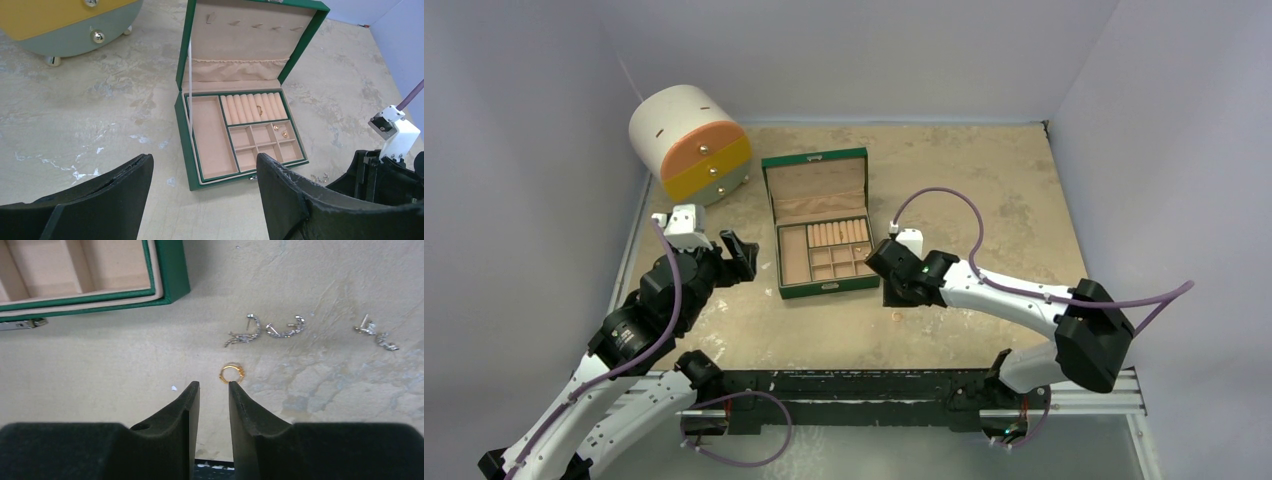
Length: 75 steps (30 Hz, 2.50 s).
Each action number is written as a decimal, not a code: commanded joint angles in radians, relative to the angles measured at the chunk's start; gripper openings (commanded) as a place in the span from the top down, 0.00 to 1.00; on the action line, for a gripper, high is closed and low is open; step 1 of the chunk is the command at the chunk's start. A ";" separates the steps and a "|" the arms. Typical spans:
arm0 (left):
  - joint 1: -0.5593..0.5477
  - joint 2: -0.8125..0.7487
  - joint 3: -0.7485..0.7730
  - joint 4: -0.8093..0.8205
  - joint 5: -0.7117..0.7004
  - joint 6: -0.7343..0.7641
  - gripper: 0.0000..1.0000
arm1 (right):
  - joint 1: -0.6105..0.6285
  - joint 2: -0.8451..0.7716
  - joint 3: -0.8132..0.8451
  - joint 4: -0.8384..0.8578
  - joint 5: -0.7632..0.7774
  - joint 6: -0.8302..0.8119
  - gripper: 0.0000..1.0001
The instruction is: Organize the mixed jewelry
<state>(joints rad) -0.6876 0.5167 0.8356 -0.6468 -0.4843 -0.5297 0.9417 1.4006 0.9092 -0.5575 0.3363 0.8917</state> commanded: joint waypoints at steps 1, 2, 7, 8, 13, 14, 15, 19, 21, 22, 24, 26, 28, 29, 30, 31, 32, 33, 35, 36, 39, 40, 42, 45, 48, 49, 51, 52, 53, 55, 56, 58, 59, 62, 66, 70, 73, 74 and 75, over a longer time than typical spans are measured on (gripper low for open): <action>0.003 0.000 0.001 0.027 -0.016 0.013 0.25 | 0.000 -0.022 0.013 -0.048 0.059 -0.064 0.69; 0.003 0.001 0.002 0.027 -0.015 0.013 0.25 | -0.001 -0.025 0.005 -0.034 0.052 -0.082 0.69; 0.003 0.002 0.002 0.027 -0.016 0.013 0.25 | -0.017 -0.032 -0.056 0.047 -0.007 -0.158 0.68; 0.003 0.001 0.001 0.027 -0.017 0.013 0.25 | -0.024 -0.032 -0.070 0.063 -0.020 -0.169 0.68; 0.005 0.007 0.002 0.027 -0.016 0.013 0.25 | -0.053 -0.030 -0.118 0.113 -0.061 -0.199 0.67; 0.003 0.007 0.001 0.027 -0.016 0.013 0.25 | -0.059 -0.029 -0.126 0.125 -0.072 -0.208 0.66; 0.003 0.008 0.001 0.027 -0.016 0.013 0.25 | -0.064 -0.029 -0.131 0.134 -0.082 -0.214 0.66; 0.005 0.009 0.002 0.027 -0.017 0.013 0.25 | -0.069 -0.025 -0.151 0.181 -0.138 -0.246 0.65; 0.005 0.011 0.002 0.027 -0.017 0.013 0.25 | -0.070 -0.022 -0.160 0.194 -0.147 -0.247 0.65; 0.005 0.013 0.002 0.027 -0.017 0.013 0.25 | -0.070 -0.017 -0.166 0.197 -0.148 -0.249 0.65; 0.005 0.014 0.002 0.026 -0.017 0.011 0.25 | -0.073 -0.012 -0.169 0.194 -0.141 -0.245 0.66; 0.004 0.014 0.002 0.026 -0.019 0.011 0.25 | -0.076 -0.005 -0.173 0.195 -0.136 -0.242 0.68; 0.005 0.016 0.003 0.026 -0.019 0.011 0.25 | -0.078 0.004 -0.175 0.194 -0.131 -0.237 0.69; 0.005 0.017 0.002 0.026 -0.018 0.012 0.25 | -0.080 0.008 -0.177 0.195 -0.131 -0.236 0.70; 0.005 0.017 0.002 0.026 -0.019 0.012 0.25 | -0.080 0.012 -0.178 0.195 -0.130 -0.235 0.70; 0.005 0.016 0.001 0.026 -0.019 0.011 0.25 | -0.080 0.015 -0.179 0.195 -0.132 -0.234 0.70; 0.004 0.017 0.001 0.026 -0.019 0.011 0.25 | -0.080 0.017 -0.181 0.197 -0.132 -0.234 0.71; 0.005 0.015 0.002 0.026 -0.019 0.011 0.25 | -0.080 0.018 -0.182 0.198 -0.132 -0.234 0.72; 0.005 0.016 0.002 0.026 -0.019 0.011 0.25 | -0.080 0.022 -0.185 0.199 -0.131 -0.233 0.73; 0.005 0.016 0.002 0.026 -0.019 0.011 0.25 | -0.080 0.024 -0.187 0.199 -0.133 -0.233 0.73; 0.005 0.016 0.002 0.026 -0.019 0.011 0.25 | -0.080 0.028 -0.191 0.197 -0.135 -0.232 0.76; 0.005 0.017 0.001 0.026 -0.019 0.011 0.25 | -0.080 0.028 -0.193 0.197 -0.136 -0.232 0.77; 0.005 0.017 0.001 0.026 -0.019 0.011 0.25 | -0.080 0.028 -0.196 0.194 -0.133 -0.232 0.78; 0.005 0.017 0.002 0.026 -0.019 0.011 0.25 | -0.080 0.033 -0.195 0.189 -0.129 -0.232 0.81; 0.005 0.017 0.002 0.026 -0.019 0.011 0.25 | -0.080 0.040 -0.195 0.188 -0.124 -0.235 0.82; 0.005 0.017 0.002 0.026 -0.019 0.011 0.25 | -0.080 0.044 -0.193 0.187 -0.118 -0.235 0.83; 0.005 0.015 0.001 0.026 -0.019 0.011 0.25 | -0.080 0.051 -0.191 0.186 -0.097 -0.238 0.86; 0.005 0.015 0.002 0.026 -0.020 0.011 0.25 | -0.079 0.053 -0.188 0.186 -0.088 -0.240 0.88; 0.005 0.016 0.002 0.026 -0.019 0.011 0.25 | -0.080 0.054 -0.187 0.186 -0.083 -0.240 0.91; 0.005 0.016 0.003 0.026 -0.019 0.011 0.25 | -0.080 0.053 -0.184 0.183 -0.078 -0.240 0.99; 0.005 0.017 0.003 0.026 -0.019 0.011 0.25 | -0.078 0.050 -0.181 0.180 -0.076 -0.240 1.00; 0.004 0.021 0.003 0.026 -0.015 0.011 0.25 | -0.080 0.041 -0.178 0.174 -0.072 -0.241 1.00; 0.005 0.024 0.004 0.027 -0.012 0.010 0.25 | -0.079 0.035 -0.176 0.171 -0.072 -0.241 1.00; 0.005 0.036 0.009 0.027 0.009 -0.003 0.26 | -0.078 0.017 -0.160 0.158 -0.084 -0.243 1.00; 0.005 0.067 0.034 0.017 0.059 -0.021 0.27 | -0.077 -0.030 -0.132 0.146 -0.103 -0.245 1.00; 0.005 0.086 0.022 0.048 0.151 -0.060 0.28 | -0.077 -0.086 -0.073 0.123 -0.117 -0.268 1.00; 0.004 0.103 0.006 0.098 0.252 -0.093 0.28 | -0.075 -0.119 -0.017 0.111 -0.133 -0.292 1.00; 0.005 0.110 0.002 0.115 0.283 -0.107 0.28 | -0.075 -0.129 -0.001 0.109 -0.137 -0.297 1.00; 0.004 0.114 -0.003 0.132 0.319 -0.122 0.28 | -0.072 -0.140 0.014 0.113 -0.144 -0.299 1.00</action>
<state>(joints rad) -0.6876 0.6151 0.8360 -0.6285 -0.3199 -0.5854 0.8673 1.3148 0.8326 -0.4294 0.2134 0.6331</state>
